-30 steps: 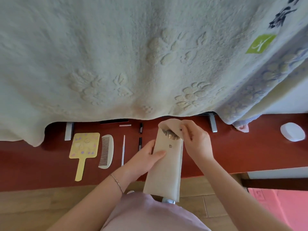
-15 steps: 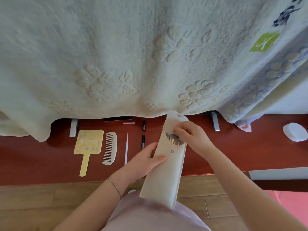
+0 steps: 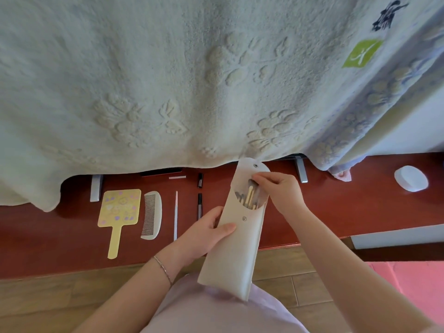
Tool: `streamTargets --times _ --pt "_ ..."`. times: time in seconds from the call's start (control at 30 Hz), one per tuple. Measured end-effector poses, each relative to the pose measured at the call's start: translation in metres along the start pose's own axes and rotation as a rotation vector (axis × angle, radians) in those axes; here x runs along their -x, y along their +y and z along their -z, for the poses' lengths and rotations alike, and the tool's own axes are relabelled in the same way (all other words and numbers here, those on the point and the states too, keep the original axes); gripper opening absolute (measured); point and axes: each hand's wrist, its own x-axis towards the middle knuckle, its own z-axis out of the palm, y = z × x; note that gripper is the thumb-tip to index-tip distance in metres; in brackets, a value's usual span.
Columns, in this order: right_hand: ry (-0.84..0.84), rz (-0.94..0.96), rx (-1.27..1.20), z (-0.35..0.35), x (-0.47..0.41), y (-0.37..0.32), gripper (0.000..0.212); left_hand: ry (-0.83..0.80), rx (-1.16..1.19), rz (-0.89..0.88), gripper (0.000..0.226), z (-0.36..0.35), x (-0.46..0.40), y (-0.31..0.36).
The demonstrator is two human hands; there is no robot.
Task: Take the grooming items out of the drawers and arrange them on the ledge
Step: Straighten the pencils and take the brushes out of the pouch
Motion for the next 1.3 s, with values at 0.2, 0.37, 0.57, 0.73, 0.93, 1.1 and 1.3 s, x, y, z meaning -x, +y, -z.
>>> streamTargets --times 0.2,0.37,0.57,0.73,0.93,1.1,1.3 --pt "0.134 -0.037 -0.058 0.010 -0.021 0.002 0.013 0.013 -0.025 0.027 0.026 -0.002 0.003 -0.008" --pt "0.261 -0.093 -0.340 0.022 -0.037 0.003 0.015 0.064 -0.023 0.032 0.022 0.002 0.008 -0.009" --pt "0.480 -0.171 -0.426 0.051 -0.051 0.014 0.016 0.186 0.092 0.055 0.021 0.010 0.014 -0.019" --pt "0.243 -0.306 -0.186 0.024 -0.052 0.038 0.011 0.233 0.136 0.065 0.021 0.010 0.014 -0.021" --pt "0.052 -0.351 -0.048 -0.020 -0.056 0.051 0.011 0.240 0.162 0.075 0.020 0.009 0.018 -0.019" --pt "0.056 -0.329 0.052 -0.041 -0.067 0.043 0.009 0.239 0.194 0.075 0.022 0.008 0.019 -0.019" --pt "0.001 -0.308 0.035 -0.042 -0.063 0.039 0.022 0.221 0.198 0.060 0.018 0.005 0.019 -0.015"
